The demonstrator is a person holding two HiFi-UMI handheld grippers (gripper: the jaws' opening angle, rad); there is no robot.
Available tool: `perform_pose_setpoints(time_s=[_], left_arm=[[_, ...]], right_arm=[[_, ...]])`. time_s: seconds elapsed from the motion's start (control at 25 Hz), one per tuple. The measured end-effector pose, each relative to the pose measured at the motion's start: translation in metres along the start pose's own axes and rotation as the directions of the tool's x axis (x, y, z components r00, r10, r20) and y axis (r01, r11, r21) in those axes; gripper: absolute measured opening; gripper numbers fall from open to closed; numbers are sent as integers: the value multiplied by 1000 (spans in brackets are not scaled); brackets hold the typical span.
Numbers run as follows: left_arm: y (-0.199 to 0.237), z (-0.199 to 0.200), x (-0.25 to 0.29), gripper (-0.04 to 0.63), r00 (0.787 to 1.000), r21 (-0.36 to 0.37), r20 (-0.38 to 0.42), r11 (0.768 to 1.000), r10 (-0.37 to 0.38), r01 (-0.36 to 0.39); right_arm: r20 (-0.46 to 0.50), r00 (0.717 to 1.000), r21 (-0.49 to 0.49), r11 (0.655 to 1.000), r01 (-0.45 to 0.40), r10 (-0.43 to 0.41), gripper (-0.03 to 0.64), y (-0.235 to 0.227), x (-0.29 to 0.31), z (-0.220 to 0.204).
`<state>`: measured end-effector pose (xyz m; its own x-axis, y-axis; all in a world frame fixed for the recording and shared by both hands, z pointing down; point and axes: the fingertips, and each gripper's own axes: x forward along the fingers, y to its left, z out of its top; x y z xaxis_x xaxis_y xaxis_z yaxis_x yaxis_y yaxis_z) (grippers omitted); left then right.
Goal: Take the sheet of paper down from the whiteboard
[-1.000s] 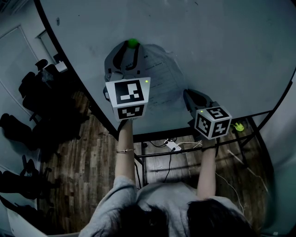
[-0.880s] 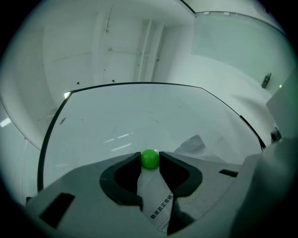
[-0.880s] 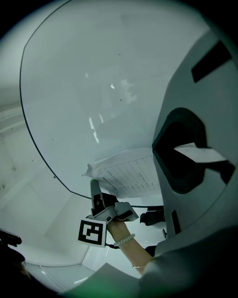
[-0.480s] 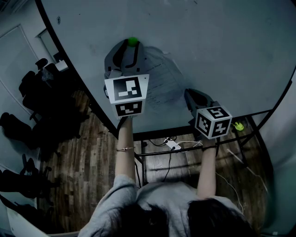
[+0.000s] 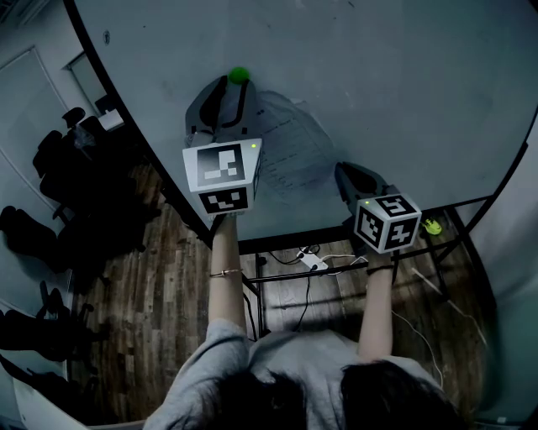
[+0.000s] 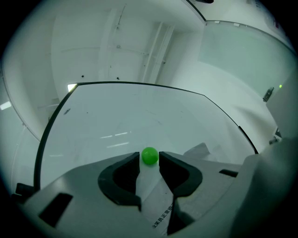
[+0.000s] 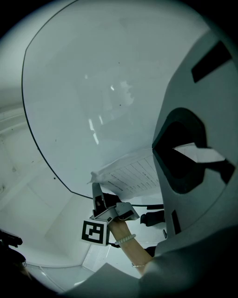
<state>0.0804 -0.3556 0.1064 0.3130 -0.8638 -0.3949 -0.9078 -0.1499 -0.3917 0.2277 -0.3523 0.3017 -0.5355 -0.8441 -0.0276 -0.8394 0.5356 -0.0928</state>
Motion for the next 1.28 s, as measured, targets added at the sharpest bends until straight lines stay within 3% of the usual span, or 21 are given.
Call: perform_pose_setpoints(time_s=[0.12,0.32,0.64,0.84,1.28], left_arm=[[-1,-2,-10,112,1000,-22,10,1000,-4,4],[-2,-16,-32,109,1000,-118,19,993,-10,12],[-4,-49,-49,84,997,-214,-62,977,-36,22],[-9,-66,-58,31,992,-264,-113,964,-64,32],[-35,-113,-85,6,959,-394,-224,916,-174,74]], right_arm=[[-1,1000,0,1000,10,-10,2,-1,-3,-2],[-9,999,6,999,36,-36,2,-6,-8,-8],[-32,997,25,997,69,-68,2,-15,-17,-21],[-46,996,24,997,75,-74,2,-18,-21,-28],[-71,996,5,998,59,-58,2,-9,-25,-39]])
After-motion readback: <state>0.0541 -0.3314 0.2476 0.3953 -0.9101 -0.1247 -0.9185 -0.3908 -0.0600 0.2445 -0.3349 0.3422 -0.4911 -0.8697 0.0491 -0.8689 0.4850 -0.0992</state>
